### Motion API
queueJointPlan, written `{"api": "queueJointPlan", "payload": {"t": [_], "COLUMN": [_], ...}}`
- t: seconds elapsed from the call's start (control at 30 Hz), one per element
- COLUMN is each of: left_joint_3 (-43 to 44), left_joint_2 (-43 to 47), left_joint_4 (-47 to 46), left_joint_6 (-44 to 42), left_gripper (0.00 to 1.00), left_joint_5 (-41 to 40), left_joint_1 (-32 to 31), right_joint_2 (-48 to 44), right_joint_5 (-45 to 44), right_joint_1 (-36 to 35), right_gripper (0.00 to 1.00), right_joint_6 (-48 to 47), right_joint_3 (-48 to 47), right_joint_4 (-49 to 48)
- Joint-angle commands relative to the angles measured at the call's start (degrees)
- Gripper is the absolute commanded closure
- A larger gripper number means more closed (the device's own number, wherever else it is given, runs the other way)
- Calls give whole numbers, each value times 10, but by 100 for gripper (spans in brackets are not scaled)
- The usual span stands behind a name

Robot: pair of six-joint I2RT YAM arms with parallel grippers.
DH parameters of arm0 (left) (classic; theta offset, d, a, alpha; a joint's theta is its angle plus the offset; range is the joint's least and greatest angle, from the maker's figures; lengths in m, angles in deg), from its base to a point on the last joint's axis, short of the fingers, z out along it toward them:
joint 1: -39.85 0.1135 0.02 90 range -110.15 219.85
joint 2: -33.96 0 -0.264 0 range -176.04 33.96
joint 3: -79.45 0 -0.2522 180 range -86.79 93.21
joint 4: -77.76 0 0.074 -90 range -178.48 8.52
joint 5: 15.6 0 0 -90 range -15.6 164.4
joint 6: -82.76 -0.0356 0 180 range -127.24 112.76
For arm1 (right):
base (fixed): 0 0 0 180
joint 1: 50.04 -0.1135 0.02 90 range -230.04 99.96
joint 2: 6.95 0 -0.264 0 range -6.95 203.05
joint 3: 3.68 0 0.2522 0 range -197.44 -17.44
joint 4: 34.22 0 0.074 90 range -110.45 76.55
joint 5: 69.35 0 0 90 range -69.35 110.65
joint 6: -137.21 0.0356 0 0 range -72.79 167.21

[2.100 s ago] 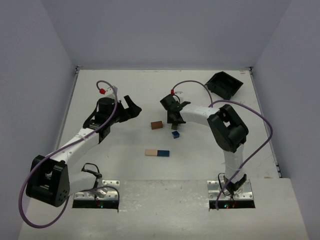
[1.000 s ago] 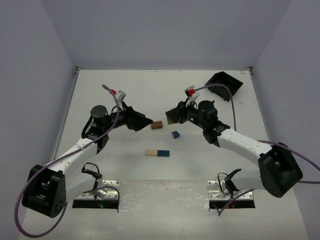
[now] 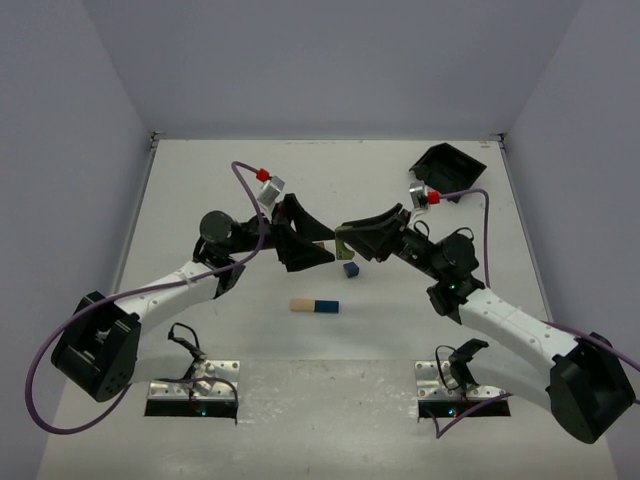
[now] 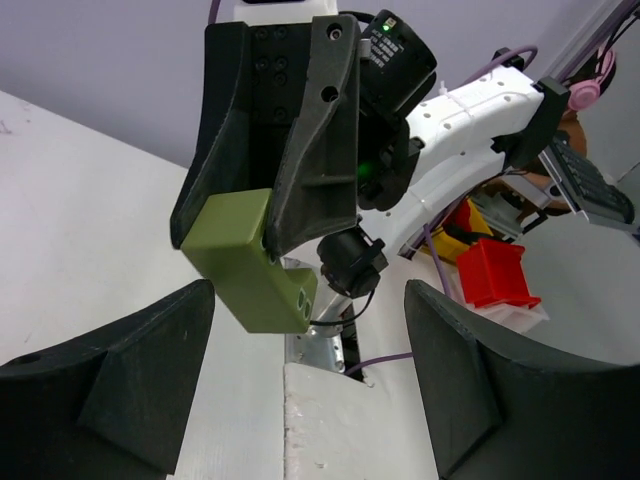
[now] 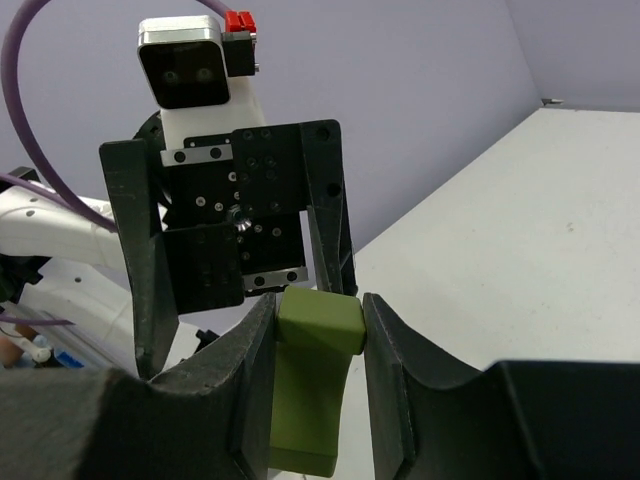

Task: Build the wood block tower

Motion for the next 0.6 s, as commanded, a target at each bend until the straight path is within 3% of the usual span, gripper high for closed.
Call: {"api": "queueJointPlan", "payload": {"t": [0.0, 0.37, 0.57], "left_joint_3": [28, 42, 48], "left_joint_2": [-11, -46, -51], "left_joint_4": [-42, -54, -64], "left_joint_6": [4, 10, 14], "left_gripper": [26, 26, 35], "left_joint_5": [1, 3, -1], "left_joint_1": [-21, -38, -43], "right_joint_2": [-12, -18, -15], "right_joint_5": [-10, 7, 8], "right_joint_1": [3, 2, 3], "right_gripper": [83, 83, 83], "right_joint_6": [7, 10, 12], "right_joint_3": [4, 9, 9], "right_joint_4": [-56, -80, -81]}}
